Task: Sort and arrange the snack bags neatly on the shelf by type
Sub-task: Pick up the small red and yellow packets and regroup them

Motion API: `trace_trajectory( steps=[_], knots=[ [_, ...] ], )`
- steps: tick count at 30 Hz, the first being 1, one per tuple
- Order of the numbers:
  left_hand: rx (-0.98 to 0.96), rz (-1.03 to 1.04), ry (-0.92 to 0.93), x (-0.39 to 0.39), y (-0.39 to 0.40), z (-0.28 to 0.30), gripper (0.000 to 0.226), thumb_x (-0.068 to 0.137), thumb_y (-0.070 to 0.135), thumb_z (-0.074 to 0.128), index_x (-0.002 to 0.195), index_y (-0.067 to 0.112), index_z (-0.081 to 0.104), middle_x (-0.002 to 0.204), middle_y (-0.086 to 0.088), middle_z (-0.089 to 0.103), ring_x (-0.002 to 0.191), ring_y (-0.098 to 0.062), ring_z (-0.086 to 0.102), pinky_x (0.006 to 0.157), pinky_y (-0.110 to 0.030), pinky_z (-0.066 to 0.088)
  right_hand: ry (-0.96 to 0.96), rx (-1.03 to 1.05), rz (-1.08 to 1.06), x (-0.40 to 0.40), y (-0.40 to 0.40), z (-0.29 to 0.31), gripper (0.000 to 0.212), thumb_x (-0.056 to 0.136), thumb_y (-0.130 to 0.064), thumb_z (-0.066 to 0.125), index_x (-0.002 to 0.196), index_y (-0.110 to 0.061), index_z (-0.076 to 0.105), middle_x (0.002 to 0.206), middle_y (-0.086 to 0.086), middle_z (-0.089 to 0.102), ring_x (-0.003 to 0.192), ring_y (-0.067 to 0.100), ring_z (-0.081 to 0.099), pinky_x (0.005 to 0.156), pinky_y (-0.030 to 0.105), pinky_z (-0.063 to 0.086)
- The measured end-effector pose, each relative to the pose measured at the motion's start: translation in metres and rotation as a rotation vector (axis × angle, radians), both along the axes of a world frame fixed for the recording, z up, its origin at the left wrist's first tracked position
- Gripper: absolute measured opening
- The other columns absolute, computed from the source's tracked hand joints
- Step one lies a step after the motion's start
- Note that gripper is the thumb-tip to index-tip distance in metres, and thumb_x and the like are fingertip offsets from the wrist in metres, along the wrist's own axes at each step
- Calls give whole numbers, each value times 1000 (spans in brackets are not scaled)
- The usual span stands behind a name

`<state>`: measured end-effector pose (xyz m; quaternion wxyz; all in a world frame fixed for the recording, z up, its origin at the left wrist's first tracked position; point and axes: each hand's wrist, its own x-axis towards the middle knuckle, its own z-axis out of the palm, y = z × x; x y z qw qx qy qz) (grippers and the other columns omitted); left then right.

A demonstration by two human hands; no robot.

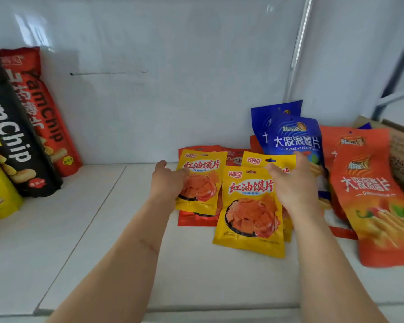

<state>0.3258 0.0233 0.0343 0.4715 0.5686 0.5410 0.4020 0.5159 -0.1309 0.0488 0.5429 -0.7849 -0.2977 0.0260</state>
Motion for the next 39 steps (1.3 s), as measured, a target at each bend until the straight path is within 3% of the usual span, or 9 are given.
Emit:
trace_trajectory(
  steps=[2,4,7,9,13,19,28,39],
  knots=[
    [44,20,37,2,-6,-3,69,95,25,65,154,16,30,154,-9,42,133,-30,49,92,-33,42,-120,-58,-74,-7,1,-6,77,92,-39,64,152,-14,24,152,9,37,139,29,36,108,48,40],
    [90,45,108,0,-10,-8,65,95,27,61,153,17,33,154,-7,40,133,-29,48,90,-35,43,-219,-112,-124,-15,4,-11,78,93,-39,61,153,-13,20,157,12,27,145,31,25,114,52,31],
    [176,63,250,-8,-19,-10,56,94,31,57,147,19,44,150,-5,43,132,-28,47,99,-40,46,-434,-164,-135,-25,9,-13,60,96,-36,57,148,-14,36,159,11,25,149,30,16,115,52,21],
    [289,68,386,-16,-27,-9,46,96,33,55,141,21,51,146,-3,47,129,-25,48,99,-40,46,-560,-153,-98,-33,15,-11,48,97,-33,54,141,-15,49,157,8,32,148,28,20,116,49,20],
    [639,68,766,-41,-43,-10,34,100,33,50,129,20,63,131,-3,61,118,-27,56,93,-40,48,-719,-243,180,-67,30,-9,35,100,-33,48,129,-19,59,140,1,55,133,22,45,110,41,31],
    [943,63,1013,-101,-44,-26,11,79,19,79,88,13,75,86,-5,72,76,-32,69,67,-38,54,-916,-324,461,-136,50,-22,24,98,-30,47,106,-23,68,108,-2,67,108,24,58,92,39,38],
    [1019,123,1136,-244,-65,-37,10,77,18,80,83,15,74,84,-2,70,76,-28,68,67,-38,54,-1007,-321,761,-269,53,-31,31,102,-31,37,116,-22,63,118,-2,64,113,26,54,93,38,37],
    [958,229,1234,-463,-91,-44,8,88,24,68,91,18,73,93,2,70,88,-25,67,75,-39,54,-986,-253,892,-472,38,-38,29,102,-27,38,116,-21,63,113,-3,66,105,24,57,87,38,41]
  ],
)
